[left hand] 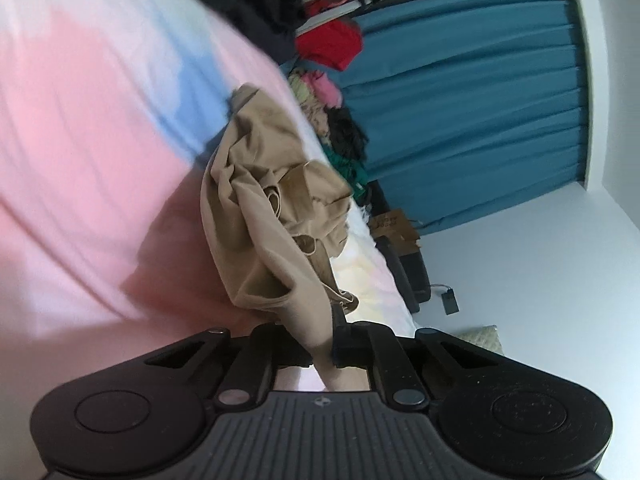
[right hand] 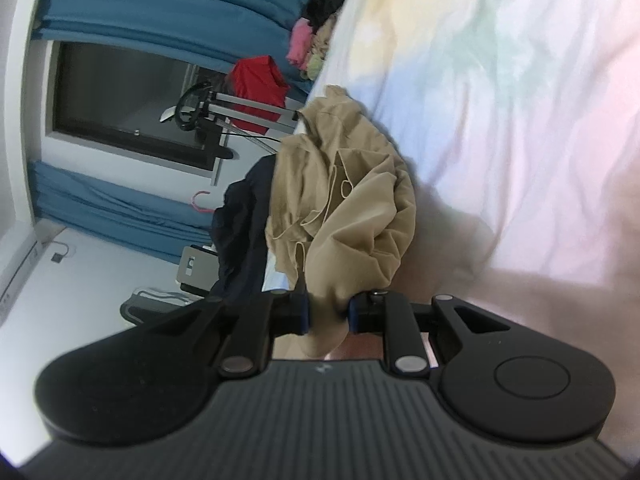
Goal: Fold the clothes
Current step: 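Lift the shirt edge with both grippers and fold it over the shirt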
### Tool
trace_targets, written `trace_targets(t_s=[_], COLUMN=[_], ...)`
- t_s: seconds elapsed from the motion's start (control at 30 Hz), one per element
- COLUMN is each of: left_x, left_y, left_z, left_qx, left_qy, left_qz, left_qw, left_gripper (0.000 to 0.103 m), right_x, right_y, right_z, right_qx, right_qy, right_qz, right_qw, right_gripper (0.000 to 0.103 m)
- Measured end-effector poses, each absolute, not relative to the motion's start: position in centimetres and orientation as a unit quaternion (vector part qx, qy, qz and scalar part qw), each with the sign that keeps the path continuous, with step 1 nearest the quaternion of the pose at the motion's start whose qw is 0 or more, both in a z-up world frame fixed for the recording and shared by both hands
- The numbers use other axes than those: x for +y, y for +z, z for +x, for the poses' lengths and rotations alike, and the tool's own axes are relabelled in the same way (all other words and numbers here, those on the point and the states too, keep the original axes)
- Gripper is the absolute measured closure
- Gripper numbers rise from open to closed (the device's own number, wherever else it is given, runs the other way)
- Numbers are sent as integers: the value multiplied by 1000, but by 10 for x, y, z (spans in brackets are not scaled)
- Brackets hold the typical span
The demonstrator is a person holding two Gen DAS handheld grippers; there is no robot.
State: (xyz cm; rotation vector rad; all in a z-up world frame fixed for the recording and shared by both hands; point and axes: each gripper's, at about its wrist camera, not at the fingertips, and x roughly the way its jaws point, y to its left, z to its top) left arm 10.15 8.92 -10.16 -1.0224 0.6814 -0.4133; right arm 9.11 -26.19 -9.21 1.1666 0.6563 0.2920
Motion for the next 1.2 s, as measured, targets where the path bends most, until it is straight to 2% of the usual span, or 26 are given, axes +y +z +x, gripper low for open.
trace_targets(t_s=[0.2,0.37,0.53,0.7,0.97,1.2], left_x=[93,92,100,100,100,104], left_y=[-71,-52,-37,-38,-18,0], left_z=[63,10,-75,-91,-7,89], left_qx=[311,327,356,366,371,352], left_qy=[-201,-201,-199,-187,-151,-104], left_qz=[-465,-459,-482,-518,-511,-477], left_qw=[804,802,776,750,760,798], left_gripper=[97,97,97,96,94,94], right_x=[-261,-271,-281,-292,-278,-263], right_y=[-62,-52,-42,-35,-15,-33], right_z=[61,10,-41,-60,21,102], right_qx=[287,316,346,363,355,347], right_qy=[154,165,176,169,149,98], right_qz=[511,500,489,497,503,550], right_qw=[796,789,781,770,774,754], right_gripper=[83,83,83,83,83,83])
